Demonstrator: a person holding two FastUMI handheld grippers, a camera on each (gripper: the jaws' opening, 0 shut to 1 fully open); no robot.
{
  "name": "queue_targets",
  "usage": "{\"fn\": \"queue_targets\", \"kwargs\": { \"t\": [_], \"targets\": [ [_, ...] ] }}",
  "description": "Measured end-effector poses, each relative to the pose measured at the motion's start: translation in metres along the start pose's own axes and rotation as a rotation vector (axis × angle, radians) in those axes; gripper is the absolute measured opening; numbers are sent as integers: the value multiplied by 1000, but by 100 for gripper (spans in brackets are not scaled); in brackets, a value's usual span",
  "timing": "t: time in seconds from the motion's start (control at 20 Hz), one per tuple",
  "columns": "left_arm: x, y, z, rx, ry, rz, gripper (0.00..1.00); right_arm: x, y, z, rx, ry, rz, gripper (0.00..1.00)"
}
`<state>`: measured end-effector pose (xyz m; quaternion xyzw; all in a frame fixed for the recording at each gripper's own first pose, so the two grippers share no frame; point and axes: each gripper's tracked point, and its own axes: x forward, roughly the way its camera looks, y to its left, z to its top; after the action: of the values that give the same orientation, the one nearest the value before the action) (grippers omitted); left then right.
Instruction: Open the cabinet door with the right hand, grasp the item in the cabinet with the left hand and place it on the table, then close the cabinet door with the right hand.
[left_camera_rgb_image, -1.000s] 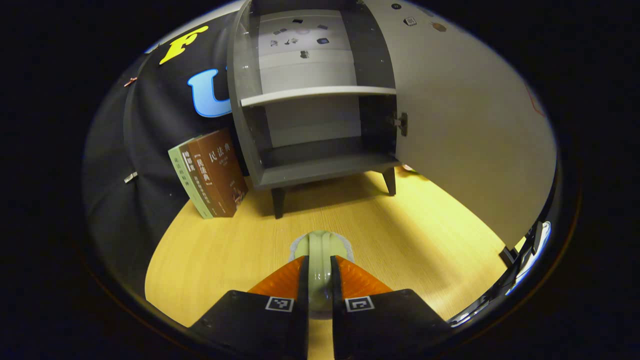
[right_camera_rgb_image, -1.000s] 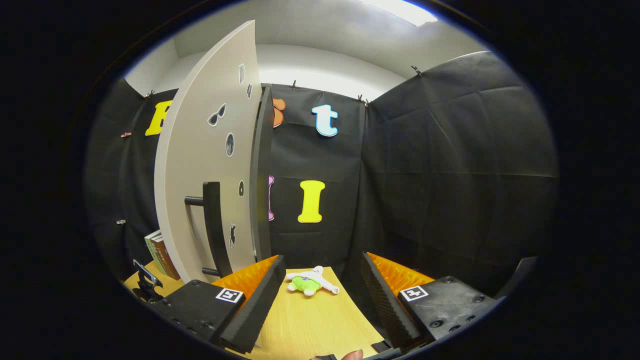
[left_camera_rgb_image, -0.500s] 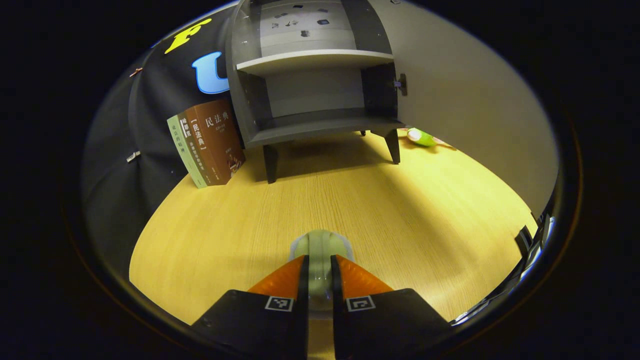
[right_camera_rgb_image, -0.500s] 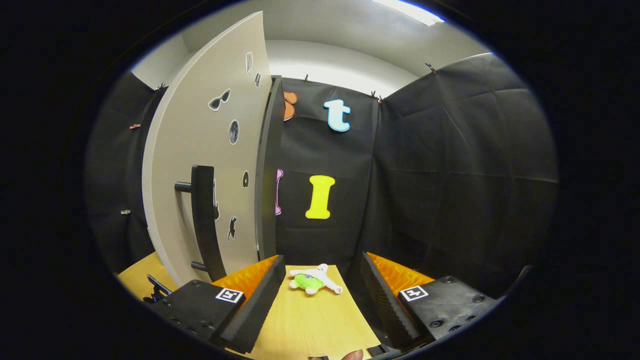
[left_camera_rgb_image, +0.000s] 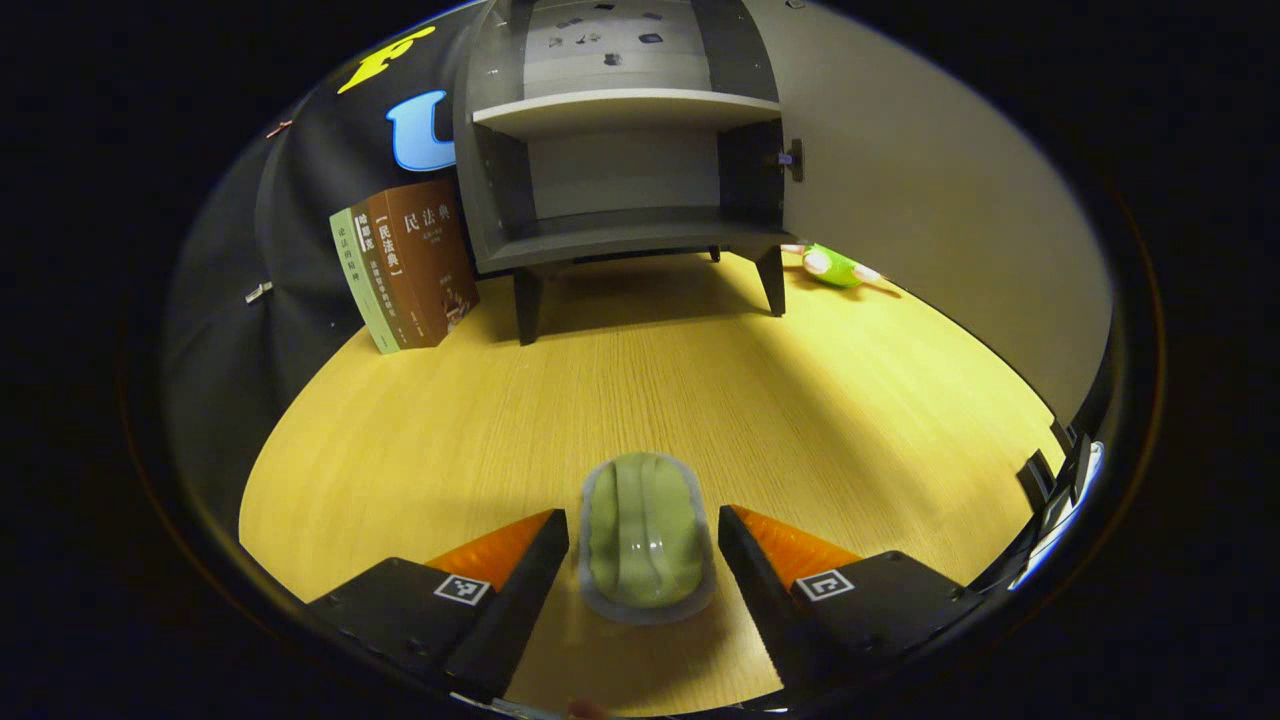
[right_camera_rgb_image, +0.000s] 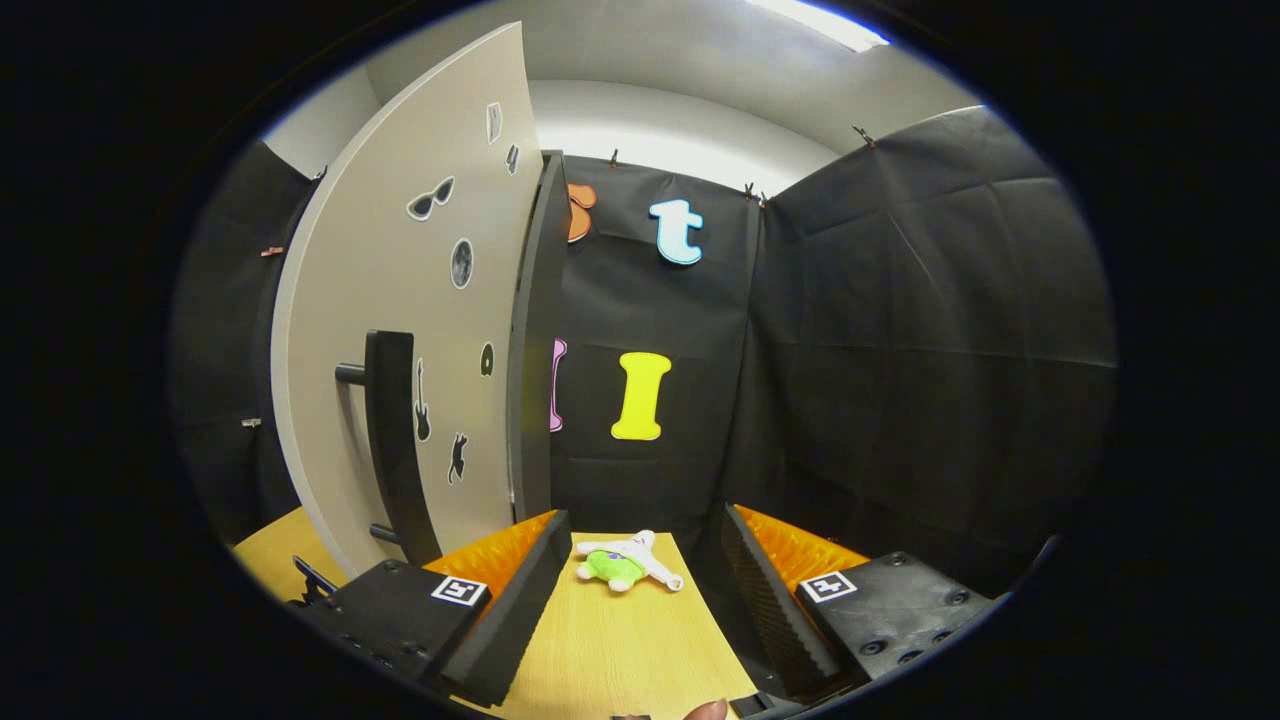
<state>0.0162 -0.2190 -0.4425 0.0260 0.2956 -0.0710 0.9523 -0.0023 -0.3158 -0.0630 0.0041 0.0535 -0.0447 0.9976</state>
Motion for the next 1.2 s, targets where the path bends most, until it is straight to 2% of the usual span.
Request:
{"fn": "queue_targets", "kwargs": {
  "t": [0.3, 0.7, 0.95, 1.2],
  "targets": [
    [-51, 34, 67, -19, -92, 47, 96, -9, 6, 9, 16, -12, -13, 98],
    [-142, 88, 182, -89, -289, 83, 96, -13, 25, 22, 23, -32, -9, 98],
    [-206, 123, 248, -67, -426, 141, 96, -8, 25, 32, 21, -50, -20, 98],
    [-257, 152, 290, -126, -507, 167, 96, 3, 32, 40, 38, -65, -4, 97]
  ]
}}
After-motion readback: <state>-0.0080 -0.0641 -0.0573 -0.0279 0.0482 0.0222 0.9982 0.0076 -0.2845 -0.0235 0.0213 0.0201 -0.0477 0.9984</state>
